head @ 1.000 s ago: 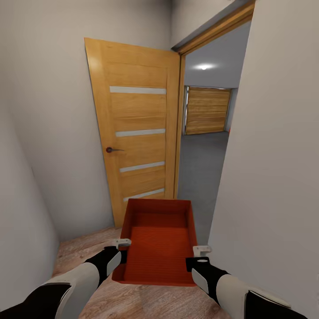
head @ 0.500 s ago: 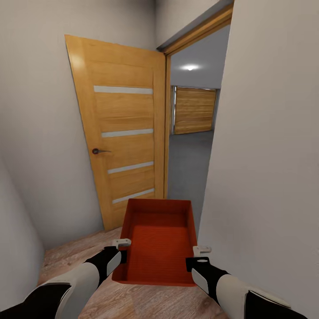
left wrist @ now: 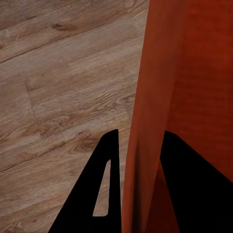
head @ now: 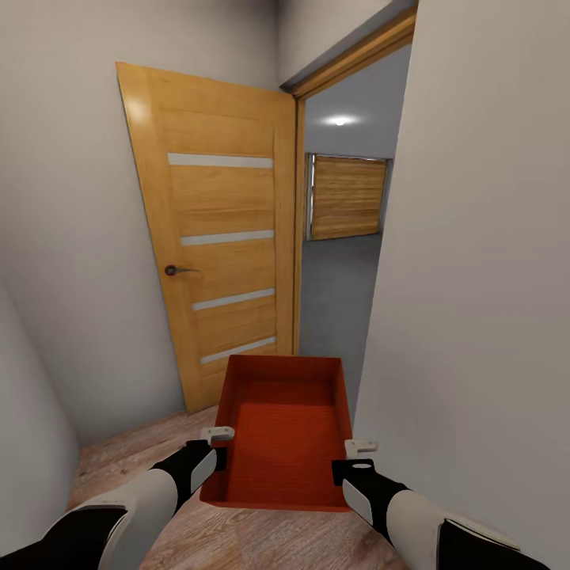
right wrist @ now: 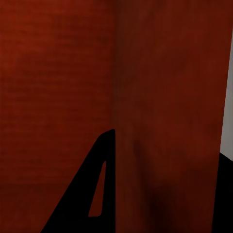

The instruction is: Move the two storage containers from the living room to the garage. In the garage, place one container on the floor and stack the other container on top of it (either order is fine).

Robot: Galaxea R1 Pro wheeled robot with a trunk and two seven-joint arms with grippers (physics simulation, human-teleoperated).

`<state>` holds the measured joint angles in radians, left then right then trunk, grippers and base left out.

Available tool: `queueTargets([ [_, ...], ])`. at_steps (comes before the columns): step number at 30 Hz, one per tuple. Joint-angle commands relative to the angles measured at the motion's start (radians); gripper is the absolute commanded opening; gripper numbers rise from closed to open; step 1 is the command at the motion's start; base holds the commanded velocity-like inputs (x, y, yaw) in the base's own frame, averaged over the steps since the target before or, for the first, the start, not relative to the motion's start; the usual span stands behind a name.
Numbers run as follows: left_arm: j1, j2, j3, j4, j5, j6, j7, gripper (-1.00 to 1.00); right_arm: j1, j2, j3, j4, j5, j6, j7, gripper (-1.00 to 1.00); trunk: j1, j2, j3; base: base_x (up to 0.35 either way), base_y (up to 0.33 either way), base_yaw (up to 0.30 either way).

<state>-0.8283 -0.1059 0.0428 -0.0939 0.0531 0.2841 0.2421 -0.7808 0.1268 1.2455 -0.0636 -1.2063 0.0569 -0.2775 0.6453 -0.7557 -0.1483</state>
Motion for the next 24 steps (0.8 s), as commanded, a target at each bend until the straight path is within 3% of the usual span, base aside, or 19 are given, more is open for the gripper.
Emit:
queueTargets([
  [1, 0.0, 0.0, 0.006, 0.002, 0.004, 0.007, 0.007, -1.0, -0.002, -0.001, -0.004, 0.022, 0.022, -0.006, -0.011, -1.0, 0.0, -0.001, -0.001, 0.114, 0.166, 0.0],
  [16, 0.0, 0.0, 0.007, 0.002, 0.004, 0.007, 0.006, -1.0, -0.002, -0.001, -0.004, 0.022, 0.022, -0.006, -0.011, -1.0, 0.0, -0.001, -0.001, 0.183, 0.242, 0.0],
  [24, 0.0, 0.0, 0.007, 0.002, 0.004, 0.007, 0.007, -1.0, -0.002, 0.0, -0.003, 0.022, 0.022, -0.006, -0.011, -1.0, 0.0, -0.001, -0.001, 0.054, 0.051, -0.193],
])
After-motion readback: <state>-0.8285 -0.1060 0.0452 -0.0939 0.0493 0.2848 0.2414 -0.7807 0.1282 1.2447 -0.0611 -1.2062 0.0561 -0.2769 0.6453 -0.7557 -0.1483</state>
